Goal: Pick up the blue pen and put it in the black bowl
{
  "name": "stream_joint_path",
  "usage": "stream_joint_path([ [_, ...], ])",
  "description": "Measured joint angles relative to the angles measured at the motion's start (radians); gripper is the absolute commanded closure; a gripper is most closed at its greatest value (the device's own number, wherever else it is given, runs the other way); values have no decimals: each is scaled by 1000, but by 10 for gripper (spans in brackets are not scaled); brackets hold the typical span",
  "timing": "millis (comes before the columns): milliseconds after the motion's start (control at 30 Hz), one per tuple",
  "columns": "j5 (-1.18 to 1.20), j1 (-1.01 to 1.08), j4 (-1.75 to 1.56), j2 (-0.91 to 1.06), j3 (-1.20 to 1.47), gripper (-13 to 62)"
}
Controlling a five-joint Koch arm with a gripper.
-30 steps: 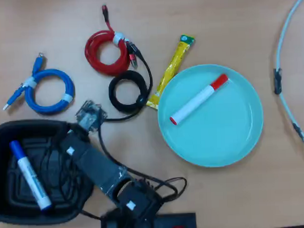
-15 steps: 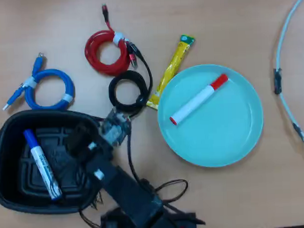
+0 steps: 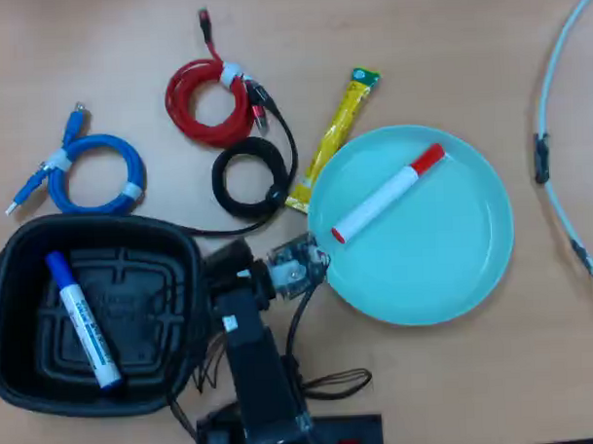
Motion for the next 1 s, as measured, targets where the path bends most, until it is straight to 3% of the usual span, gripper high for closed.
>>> stream_joint_path([
  [267,12,71,-368,60,407,556],
  [533,377,87,-468,81,531,557],
  [1000,407,112,-749,81,750,557],
])
